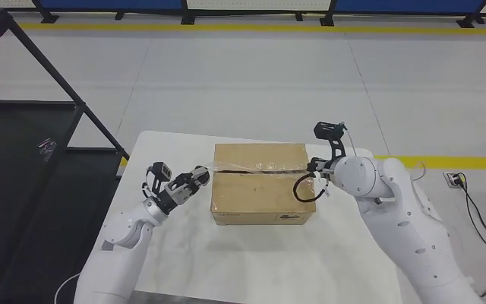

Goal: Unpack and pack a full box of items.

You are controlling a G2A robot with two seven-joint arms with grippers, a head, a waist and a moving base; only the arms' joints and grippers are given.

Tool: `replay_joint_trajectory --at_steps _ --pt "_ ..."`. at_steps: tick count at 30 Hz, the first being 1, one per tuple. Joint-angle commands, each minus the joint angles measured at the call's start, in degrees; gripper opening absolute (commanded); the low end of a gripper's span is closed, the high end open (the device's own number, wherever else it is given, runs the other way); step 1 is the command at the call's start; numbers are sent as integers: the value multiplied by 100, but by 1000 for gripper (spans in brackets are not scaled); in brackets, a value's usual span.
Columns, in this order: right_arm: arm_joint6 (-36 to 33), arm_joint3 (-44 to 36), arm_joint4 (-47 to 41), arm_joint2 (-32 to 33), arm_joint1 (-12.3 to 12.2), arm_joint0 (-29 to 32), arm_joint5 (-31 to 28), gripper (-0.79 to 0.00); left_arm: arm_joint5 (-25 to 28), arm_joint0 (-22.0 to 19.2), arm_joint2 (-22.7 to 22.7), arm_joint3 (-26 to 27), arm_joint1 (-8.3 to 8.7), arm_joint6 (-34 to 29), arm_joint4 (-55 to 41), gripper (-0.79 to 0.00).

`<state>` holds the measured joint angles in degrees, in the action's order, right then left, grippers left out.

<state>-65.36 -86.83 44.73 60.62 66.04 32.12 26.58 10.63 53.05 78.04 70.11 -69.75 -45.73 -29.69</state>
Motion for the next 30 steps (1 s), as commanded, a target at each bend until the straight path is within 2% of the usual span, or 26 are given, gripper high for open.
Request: replay_joint_trajectory --at_steps 1,18,19,22,26,30 --pt "72 25 43 -16 7 10 -5 -785 4 -10 -17 -12 -1 -7 6 -785" --pt "17 468 537 -461 163 -267 184 -785 -18 -53 -101 -37 1 68 69 -779" --pt "20 501 536 -471 174 -281 185 -785 -15 -48 -101 -32 2 62 68 -686" --pt "22 591 544 -501 202 -328 175 -785 -25 -29 -99 -18 6 44 61 -489" --pt "20 675 561 -532 236 -371 181 -785 -17 2 -67 9 18 47 66 -440" --pt "19 729 568 -539 265 -396 180 -785 -17 37 -17 30 33 51 55 -434"
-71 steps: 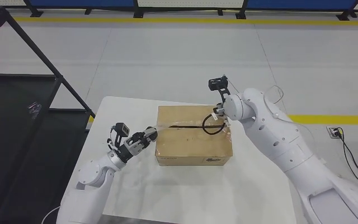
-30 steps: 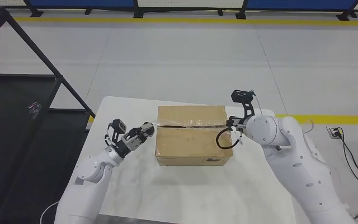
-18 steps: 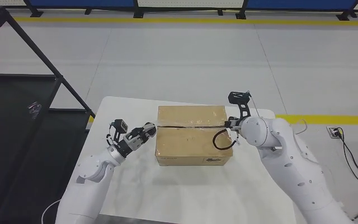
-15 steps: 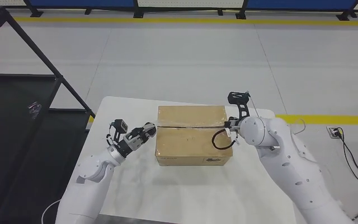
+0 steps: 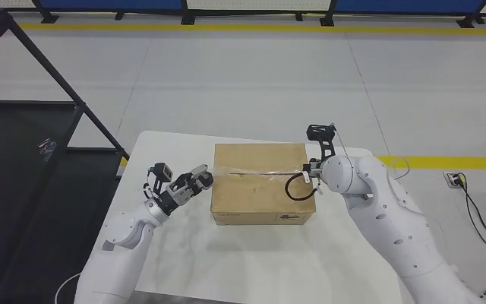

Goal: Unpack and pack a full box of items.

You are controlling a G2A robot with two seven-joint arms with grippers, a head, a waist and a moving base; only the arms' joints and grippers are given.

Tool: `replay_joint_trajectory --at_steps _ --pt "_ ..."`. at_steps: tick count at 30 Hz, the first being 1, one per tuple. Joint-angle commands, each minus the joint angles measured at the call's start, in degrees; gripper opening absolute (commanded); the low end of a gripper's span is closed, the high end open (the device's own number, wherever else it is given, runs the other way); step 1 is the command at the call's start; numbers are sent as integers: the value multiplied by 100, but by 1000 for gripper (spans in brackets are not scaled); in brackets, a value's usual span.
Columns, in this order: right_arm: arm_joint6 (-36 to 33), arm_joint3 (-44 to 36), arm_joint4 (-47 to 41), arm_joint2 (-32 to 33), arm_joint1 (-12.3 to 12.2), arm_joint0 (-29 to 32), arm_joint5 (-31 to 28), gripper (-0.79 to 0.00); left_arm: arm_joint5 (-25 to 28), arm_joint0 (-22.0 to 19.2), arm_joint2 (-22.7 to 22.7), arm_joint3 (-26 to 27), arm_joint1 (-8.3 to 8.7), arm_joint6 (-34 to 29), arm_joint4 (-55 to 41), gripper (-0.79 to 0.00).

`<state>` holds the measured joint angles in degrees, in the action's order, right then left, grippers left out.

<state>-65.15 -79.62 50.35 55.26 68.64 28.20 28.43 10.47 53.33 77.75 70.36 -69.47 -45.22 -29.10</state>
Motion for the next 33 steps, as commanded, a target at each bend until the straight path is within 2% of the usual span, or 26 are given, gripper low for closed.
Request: replay_joint_trajectory --at_steps 1,12,33 --pt "-12 21 14 -5 11 -9 -9 -785 -1 20 28 9 8 5 -6 -434" --pt "-172 -28 134 85 33 32 12 -785 60 171 315 56 73 34 -96 -437" --pt "-306 -136 299 217 81 147 -74 -785 102 303 563 56 150 95 -88 -440"
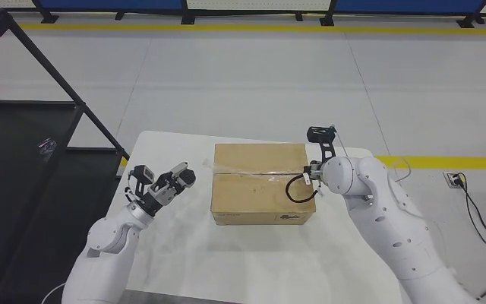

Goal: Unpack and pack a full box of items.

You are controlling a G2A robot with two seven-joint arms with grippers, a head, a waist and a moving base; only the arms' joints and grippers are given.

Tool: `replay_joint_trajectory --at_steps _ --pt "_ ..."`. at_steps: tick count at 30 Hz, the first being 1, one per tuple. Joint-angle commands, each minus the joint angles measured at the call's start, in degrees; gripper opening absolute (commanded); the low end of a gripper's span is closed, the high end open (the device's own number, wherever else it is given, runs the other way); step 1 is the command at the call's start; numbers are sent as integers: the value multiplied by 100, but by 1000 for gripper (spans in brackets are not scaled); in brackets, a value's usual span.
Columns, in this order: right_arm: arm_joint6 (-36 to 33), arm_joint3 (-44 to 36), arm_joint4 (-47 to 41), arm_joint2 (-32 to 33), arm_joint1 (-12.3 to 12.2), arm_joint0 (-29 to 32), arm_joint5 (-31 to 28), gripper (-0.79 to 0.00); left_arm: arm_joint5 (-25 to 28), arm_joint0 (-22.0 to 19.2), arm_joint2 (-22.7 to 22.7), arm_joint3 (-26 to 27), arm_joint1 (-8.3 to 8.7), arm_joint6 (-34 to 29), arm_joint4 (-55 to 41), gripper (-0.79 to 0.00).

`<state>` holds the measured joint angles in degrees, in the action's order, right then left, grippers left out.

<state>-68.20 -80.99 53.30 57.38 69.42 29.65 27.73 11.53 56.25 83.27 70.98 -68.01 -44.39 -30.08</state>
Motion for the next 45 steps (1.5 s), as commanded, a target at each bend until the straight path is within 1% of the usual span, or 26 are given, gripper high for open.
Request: replay_joint_trajectory --at_steps 1,9,16,22,23,24,25,26,27,28,32,34,36,37,40,45 --pt "-2 2 10 10 6 5 -8 -785 -5 22 25 -13 8 24 10 -440" --pt "-7 -19 53 47 31 23 -44 -785 73 85 152 70 28 87 -155 -440" --pt "68 -119 112 137 35 111 -86 -785 67 82 56 125 19 86 -173 -440" --pt "67 -109 246 104 64 128 9 -785 73 74 -1 118 15 67 -182 -443" --pt "43 -97 257 100 69 121 22 -603 74 73 -6 119 16 65 -177 -440" --pt "17 -87 271 97 74 113 28 -453 77 74 -10 120 16 59 -186 -440" --pt "-19 -73 284 92 79 104 31 -413 81 77 -12 119 16 58 -190 -437" --pt "-64 -54 299 87 83 92 30 -329 83 78 -14 119 17 53 -188 -437" --pt "-90 -41 313 84 88 83 34 -215 75 80 -15 117 19 48 -188 -437" --pt "-117 -26 329 79 92 76 35 -179 72 81 -15 120 20 39 -200 -437" --pt "-193 31 409 71 109 59 78 -151 71 90 -24 134 23 19 -209 -437" --pt "-216 53 438 74 117 56 90 -194 73 93 -33 141 23 11 -217 -437" --pt "-222 60 470 77 126 53 106 -212 59 94 -41 148 24 4 -229 -437" --pt "-221 60 471 84 131 55 116 -209 59 97 -46 151 24 6 -231 -440" --pt "-174 51 517 118 140 62 151 -246 62 103 -61 162 25 4 -228 -440" --pt "-194 42 623 188 146 70 217 -234 70 122 -54 171 32 -31 -241 -443"
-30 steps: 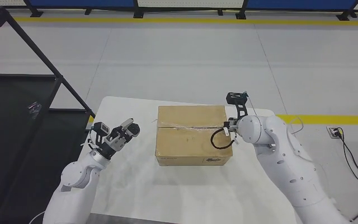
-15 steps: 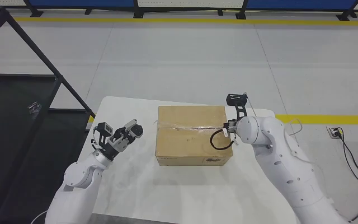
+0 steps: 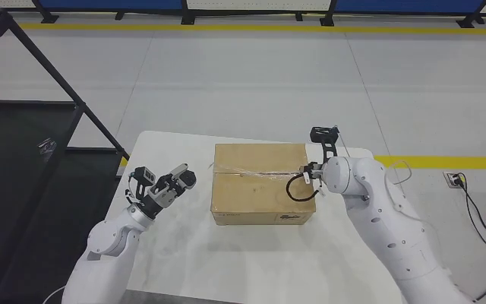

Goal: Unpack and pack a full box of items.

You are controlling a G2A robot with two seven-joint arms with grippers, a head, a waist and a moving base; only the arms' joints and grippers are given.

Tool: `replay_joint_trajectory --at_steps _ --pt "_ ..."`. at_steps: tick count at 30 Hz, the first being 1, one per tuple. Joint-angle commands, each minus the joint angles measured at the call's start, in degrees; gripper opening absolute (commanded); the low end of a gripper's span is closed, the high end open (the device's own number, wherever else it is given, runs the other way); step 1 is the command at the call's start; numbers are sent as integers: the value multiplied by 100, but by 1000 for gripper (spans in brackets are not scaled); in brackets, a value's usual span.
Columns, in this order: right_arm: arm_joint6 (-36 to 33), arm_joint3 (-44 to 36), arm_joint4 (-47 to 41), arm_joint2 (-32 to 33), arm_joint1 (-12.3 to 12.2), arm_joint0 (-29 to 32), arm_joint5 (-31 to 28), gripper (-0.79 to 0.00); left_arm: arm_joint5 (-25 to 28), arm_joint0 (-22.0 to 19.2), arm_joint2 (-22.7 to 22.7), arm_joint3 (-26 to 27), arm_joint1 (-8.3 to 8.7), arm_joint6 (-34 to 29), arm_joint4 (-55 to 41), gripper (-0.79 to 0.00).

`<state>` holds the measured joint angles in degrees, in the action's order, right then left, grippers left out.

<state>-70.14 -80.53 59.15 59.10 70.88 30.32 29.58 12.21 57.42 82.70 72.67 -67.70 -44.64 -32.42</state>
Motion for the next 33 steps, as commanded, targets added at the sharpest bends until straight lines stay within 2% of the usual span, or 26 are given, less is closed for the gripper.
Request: replay_joint_trajectory --at_steps 1,4,9,26,29,33 --pt "-13 -19 57 29 0 10 37 -231 3 9 7 6 3 -10 -9 -443" --pt "-60 -45 131 98 -6 29 60 -197 0 20 13 19 8 -14 -13 -443" --pt "-101 -51 304 220 -22 68 103 -22 -3 32 15 31 13 -12 -16 -443" --pt "-137 -222 304 666 -58 325 -148 0 11 57 -50 199 7 -13 -170 -443" --pt "-103 -240 299 696 -53 357 -163 0 23 25 -121 325 -19 -19 -376 -437" --pt "-41 -254 262 738 -44 388 -179 0 -65 -143 -437 439 -80 98 -338 -431"
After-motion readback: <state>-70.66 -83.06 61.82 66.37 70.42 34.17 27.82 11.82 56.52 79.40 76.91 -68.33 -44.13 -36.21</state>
